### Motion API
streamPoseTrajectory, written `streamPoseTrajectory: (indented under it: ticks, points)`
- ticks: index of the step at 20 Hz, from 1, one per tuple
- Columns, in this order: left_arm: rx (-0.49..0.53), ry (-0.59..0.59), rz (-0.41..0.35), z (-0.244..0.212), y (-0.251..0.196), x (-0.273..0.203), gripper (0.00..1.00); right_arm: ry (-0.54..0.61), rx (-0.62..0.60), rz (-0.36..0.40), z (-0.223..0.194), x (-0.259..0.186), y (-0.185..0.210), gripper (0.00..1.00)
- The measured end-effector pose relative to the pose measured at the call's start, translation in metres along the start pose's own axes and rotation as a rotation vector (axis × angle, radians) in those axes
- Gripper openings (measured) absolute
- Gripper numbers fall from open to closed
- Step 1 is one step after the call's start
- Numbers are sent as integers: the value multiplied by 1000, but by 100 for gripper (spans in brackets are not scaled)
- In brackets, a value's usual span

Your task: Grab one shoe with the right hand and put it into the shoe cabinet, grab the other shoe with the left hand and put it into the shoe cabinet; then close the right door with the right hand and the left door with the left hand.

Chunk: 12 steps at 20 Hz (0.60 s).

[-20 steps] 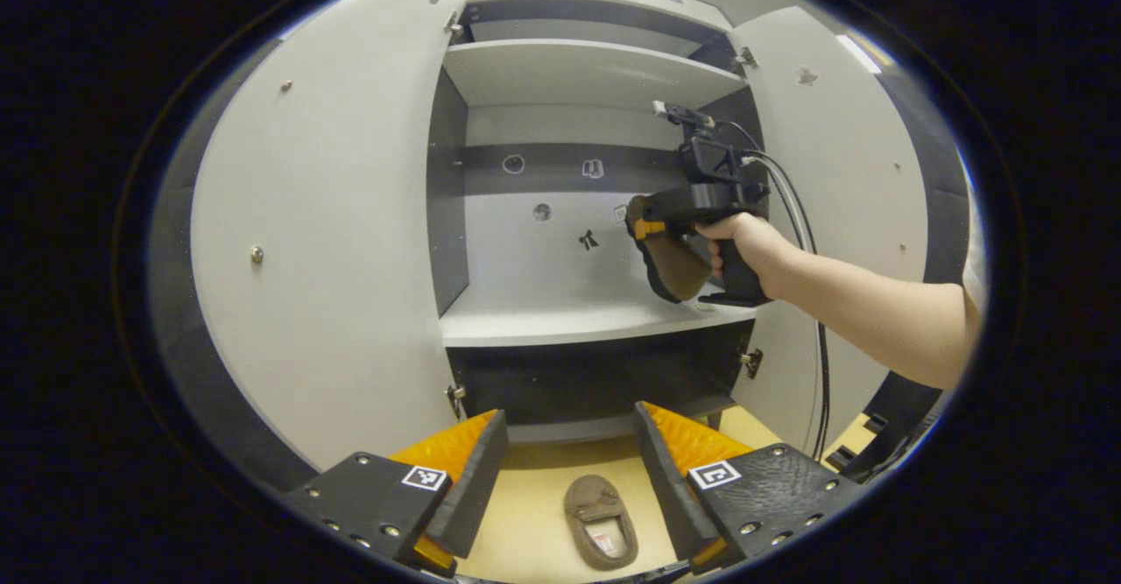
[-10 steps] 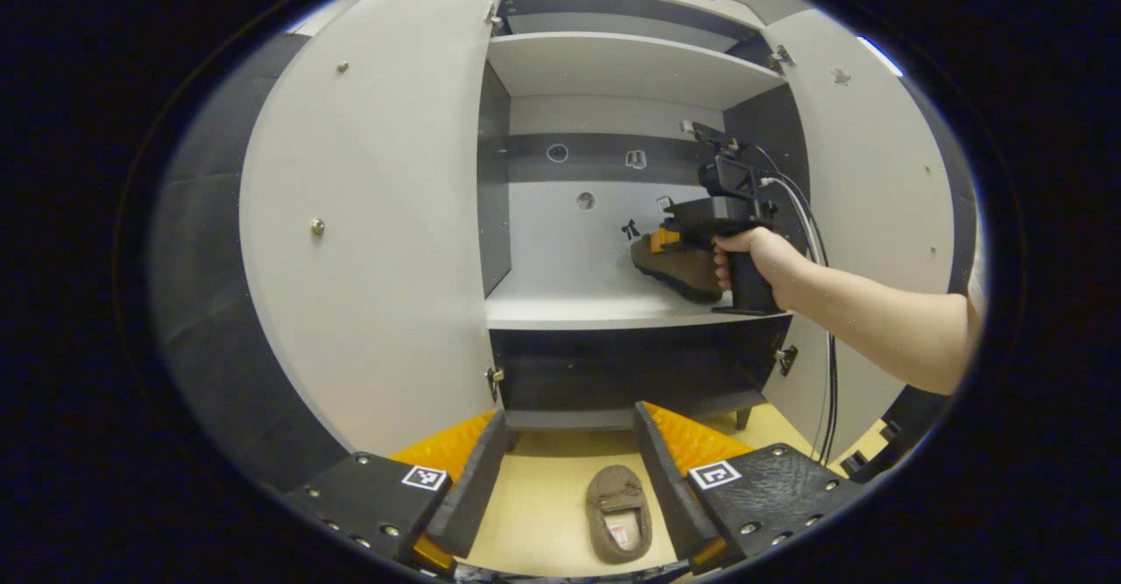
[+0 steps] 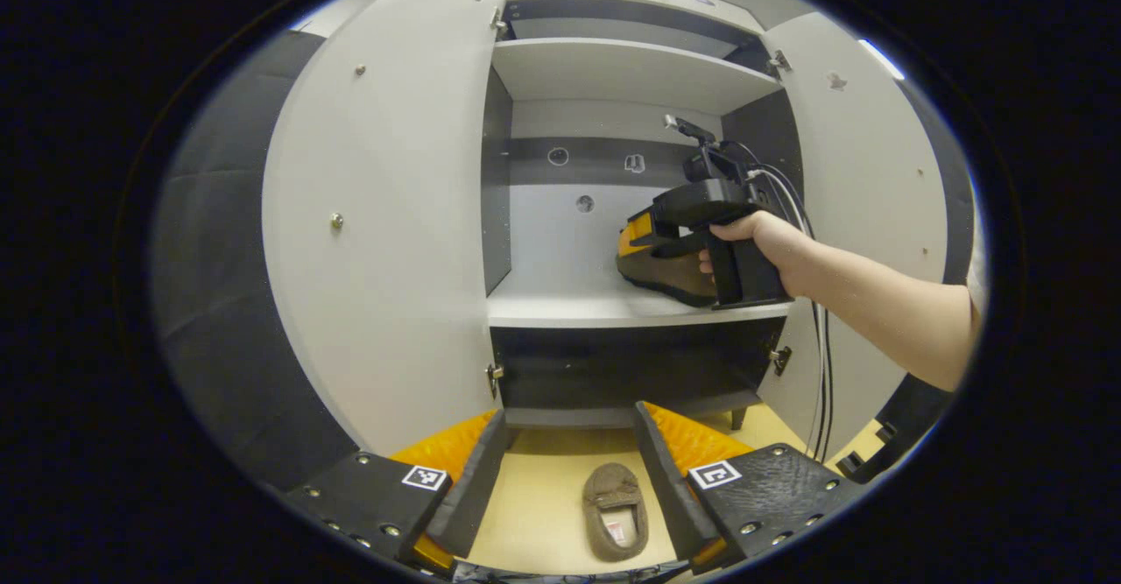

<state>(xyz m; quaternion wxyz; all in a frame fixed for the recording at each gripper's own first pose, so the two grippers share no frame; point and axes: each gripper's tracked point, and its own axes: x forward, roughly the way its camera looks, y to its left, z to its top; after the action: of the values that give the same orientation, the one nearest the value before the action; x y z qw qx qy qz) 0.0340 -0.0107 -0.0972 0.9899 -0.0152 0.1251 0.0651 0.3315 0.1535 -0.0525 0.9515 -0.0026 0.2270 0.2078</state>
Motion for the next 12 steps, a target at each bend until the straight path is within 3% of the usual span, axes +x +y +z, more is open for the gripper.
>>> streamPoseTrajectory:
  ticks: [1, 12]
  points:
    - [-2, -1, -2, 0, 1, -1, 84, 5, -3, -3, -1, -4, 0, 95]
    - [-16, 15, -26, -20, 12, -6, 84, -56, -39, -104, 17, -59, -21, 96]
